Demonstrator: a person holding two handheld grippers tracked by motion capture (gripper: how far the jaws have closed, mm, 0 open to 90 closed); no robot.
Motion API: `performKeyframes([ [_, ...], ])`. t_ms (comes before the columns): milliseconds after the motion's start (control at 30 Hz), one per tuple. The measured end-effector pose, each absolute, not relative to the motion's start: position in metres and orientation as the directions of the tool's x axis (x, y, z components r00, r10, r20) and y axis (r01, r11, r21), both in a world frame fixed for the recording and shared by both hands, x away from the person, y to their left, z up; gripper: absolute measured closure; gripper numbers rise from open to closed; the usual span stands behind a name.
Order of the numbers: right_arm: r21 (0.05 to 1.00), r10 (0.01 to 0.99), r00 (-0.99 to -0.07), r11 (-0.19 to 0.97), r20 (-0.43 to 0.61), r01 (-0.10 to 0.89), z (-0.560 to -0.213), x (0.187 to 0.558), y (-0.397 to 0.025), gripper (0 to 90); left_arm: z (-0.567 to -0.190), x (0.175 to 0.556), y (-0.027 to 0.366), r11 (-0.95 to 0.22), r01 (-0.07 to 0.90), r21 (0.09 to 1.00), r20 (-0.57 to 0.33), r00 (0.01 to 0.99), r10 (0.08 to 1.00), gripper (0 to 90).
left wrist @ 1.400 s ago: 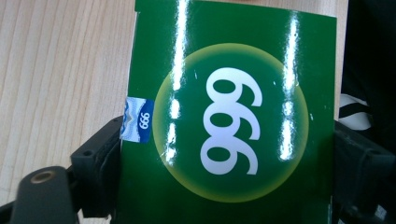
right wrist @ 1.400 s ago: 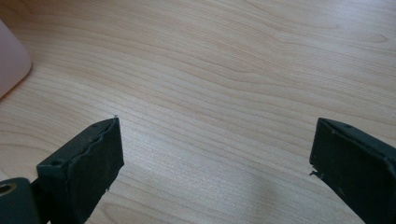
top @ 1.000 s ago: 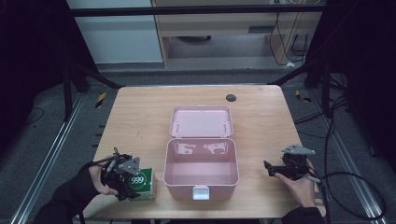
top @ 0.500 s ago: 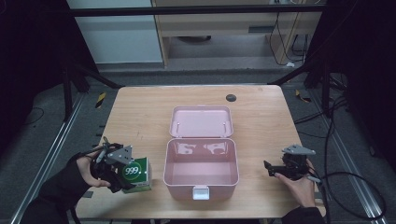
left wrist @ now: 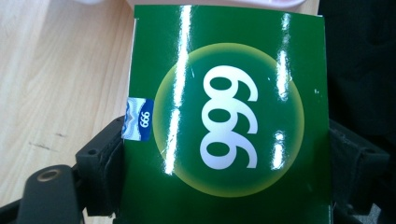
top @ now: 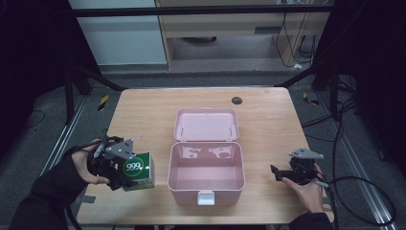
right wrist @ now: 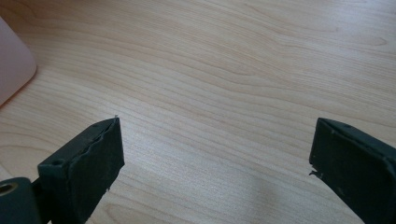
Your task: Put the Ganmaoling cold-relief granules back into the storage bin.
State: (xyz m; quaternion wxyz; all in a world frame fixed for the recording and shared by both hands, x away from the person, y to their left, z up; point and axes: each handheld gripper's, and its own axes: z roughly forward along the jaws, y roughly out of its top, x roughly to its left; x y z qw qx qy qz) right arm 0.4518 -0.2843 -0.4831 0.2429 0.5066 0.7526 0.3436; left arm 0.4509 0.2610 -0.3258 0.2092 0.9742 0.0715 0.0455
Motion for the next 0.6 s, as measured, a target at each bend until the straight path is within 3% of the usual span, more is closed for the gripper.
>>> performKeyframes([
  [600, 0.762, 0.928, -0.371, 0.25, -0.013, 0.598, -0.483, 0.452, -0.284, 3.3, -0.294, 0.465, 0.241, -0.885, 0.099, 0.455, 0.076, 0.986, 0.149, 15.2],
])
